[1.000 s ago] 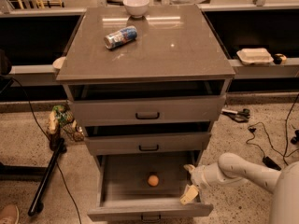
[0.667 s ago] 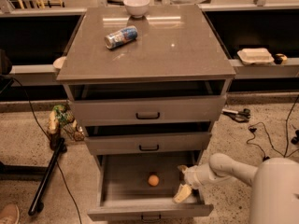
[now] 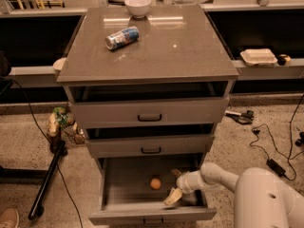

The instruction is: Pick orange from bottom drawer and place on counter

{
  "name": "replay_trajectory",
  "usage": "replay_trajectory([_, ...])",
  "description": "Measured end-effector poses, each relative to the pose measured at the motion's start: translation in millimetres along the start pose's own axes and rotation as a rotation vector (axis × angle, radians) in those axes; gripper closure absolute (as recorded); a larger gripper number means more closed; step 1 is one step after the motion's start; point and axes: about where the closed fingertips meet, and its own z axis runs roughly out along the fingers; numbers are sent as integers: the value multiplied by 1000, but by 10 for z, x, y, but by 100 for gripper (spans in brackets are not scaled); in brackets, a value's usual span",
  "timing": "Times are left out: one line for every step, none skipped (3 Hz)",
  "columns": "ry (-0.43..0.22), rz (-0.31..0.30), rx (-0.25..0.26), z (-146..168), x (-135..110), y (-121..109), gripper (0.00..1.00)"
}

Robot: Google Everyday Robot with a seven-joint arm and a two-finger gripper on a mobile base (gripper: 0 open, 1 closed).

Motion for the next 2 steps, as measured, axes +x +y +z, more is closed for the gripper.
replay_trajectory([-27,-11,39,266,30,-143,0])
replay_trajectory([-36,-25,72,453,84,-245,0])
